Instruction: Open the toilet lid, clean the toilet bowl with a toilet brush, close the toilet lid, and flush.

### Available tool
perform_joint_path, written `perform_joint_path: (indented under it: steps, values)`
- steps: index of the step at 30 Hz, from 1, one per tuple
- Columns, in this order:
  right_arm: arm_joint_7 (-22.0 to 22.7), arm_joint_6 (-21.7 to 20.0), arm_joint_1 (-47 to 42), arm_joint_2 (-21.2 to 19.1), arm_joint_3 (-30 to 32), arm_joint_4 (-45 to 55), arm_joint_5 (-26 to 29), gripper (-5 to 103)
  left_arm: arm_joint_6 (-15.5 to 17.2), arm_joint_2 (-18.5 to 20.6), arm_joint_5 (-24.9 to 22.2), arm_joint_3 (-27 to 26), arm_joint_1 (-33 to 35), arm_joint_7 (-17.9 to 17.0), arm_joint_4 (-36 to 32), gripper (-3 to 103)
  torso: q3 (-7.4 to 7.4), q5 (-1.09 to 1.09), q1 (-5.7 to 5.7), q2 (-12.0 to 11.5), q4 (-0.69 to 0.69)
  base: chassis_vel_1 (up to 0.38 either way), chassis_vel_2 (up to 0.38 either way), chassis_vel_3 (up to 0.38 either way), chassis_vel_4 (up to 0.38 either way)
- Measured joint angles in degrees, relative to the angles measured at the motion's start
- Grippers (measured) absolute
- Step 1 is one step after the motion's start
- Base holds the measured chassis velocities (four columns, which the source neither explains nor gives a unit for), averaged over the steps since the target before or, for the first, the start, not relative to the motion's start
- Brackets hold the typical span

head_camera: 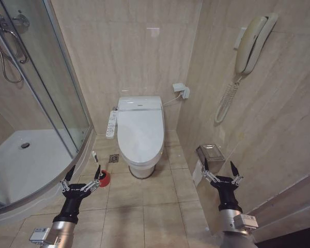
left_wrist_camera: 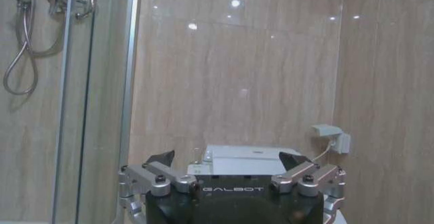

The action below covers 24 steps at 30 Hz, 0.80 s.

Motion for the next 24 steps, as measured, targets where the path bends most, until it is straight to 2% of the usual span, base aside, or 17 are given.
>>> perform_joint_path:
  steps: [24]
  values:
    - [0.0,0.0,0.0,0.0,0.0,0.0,0.0,100,0.0,0.0,0.0,0.0,0.0,0.0,0.0,100,0.0,0.0,0.0,0.0,0.0,0.008,0.005,-0.006,-0.006]
